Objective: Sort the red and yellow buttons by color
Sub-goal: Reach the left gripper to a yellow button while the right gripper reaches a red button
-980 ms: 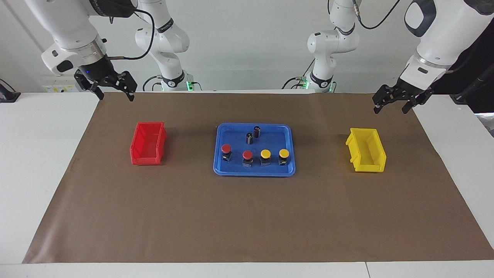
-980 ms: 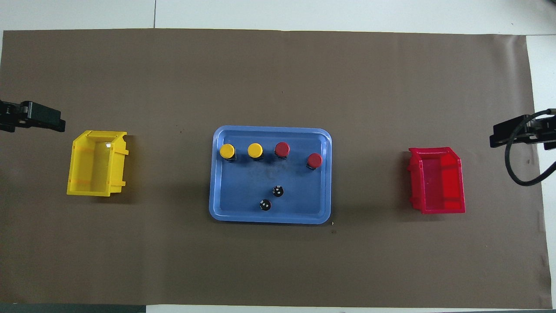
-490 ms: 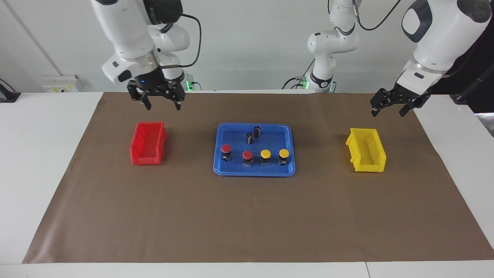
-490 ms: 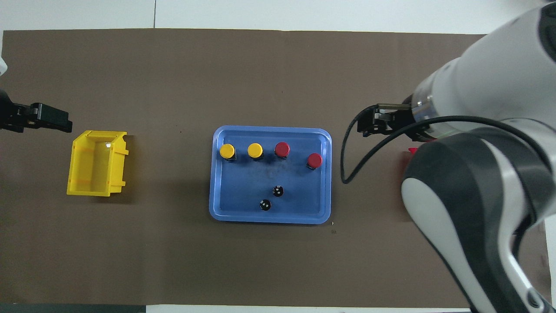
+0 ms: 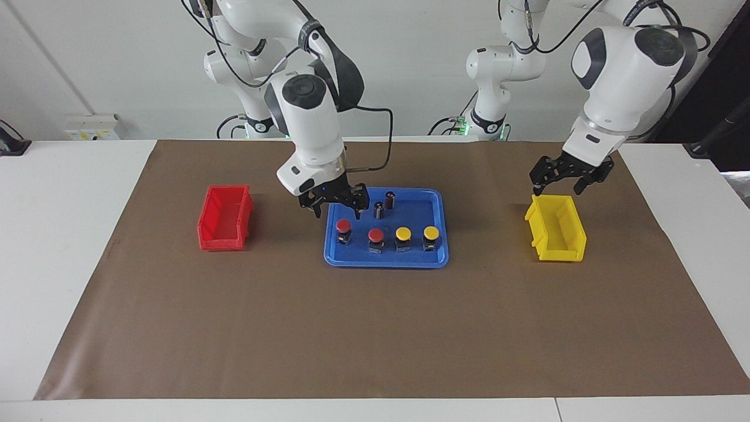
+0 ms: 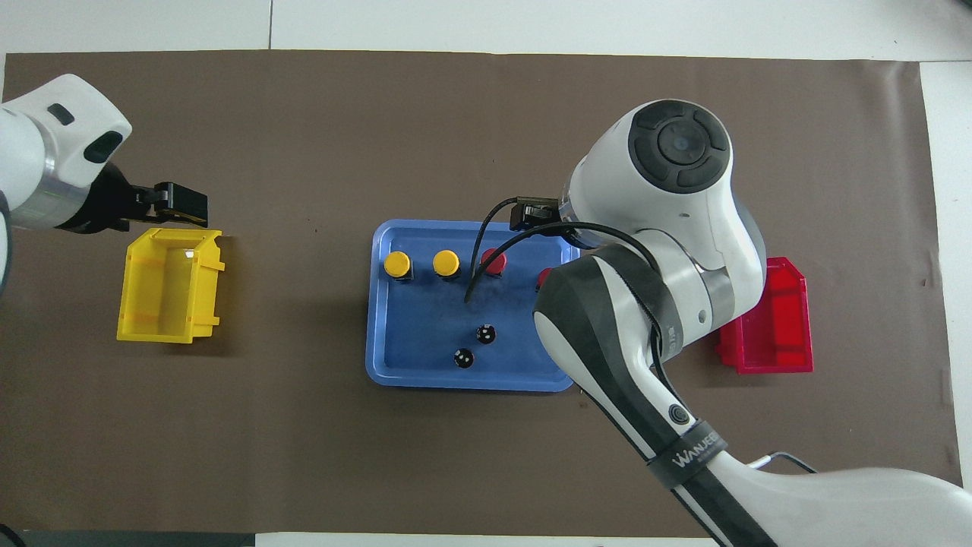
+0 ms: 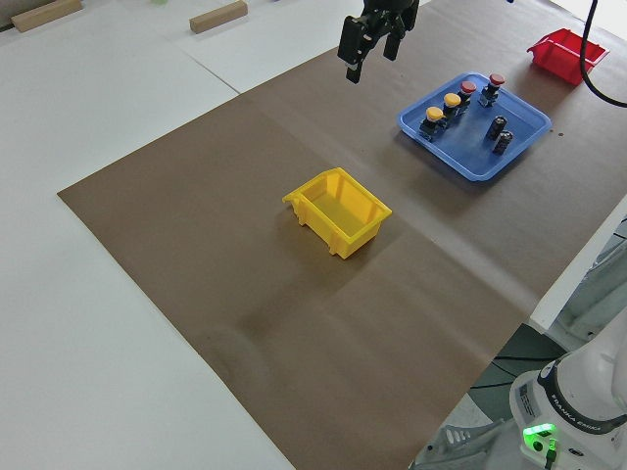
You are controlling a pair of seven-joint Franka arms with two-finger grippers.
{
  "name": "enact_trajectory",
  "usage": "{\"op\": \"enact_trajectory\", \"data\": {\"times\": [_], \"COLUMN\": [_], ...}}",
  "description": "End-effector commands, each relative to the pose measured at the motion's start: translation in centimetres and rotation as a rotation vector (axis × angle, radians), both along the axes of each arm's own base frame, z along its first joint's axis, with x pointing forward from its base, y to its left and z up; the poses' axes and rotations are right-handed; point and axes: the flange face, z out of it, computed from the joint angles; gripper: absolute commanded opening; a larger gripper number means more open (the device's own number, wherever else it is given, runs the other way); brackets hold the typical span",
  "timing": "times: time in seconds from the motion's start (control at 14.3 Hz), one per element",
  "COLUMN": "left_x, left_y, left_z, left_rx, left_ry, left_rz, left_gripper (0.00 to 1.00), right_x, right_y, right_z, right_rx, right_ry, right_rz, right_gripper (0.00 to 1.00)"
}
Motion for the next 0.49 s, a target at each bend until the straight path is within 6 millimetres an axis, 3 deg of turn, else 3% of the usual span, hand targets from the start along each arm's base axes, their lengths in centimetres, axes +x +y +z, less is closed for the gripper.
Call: {"op": "enact_trajectory", "data": {"times": [0.0,0.14,0.42], "left_x": [-0.8,-1.3,-2.3], "left_y": [-1.6,-4.7,-9.2], "left_z": [-1.8,-3.7,-5.8], "left_rx": [-0.013,-0.014,-0.021], "left_ry": [-0.002,0.006,0.002], "left_rz": [0.018,0.029,0.06], "left_gripper": [1.0,1.0,1.0], "right_x": [-1.9,-2.0,-2.5], "right_y": [-0.1,0.1,0.1], "right_z": [-3.2,-5.1,-6.3], "right_rx": [-0.004,-0.008,-0.018], "right_ry": [-0.007,0.007,0.027], "right_rz": [-0.002,0.0,0.005], "right_gripper": [0.98,0.9,0.77]}}
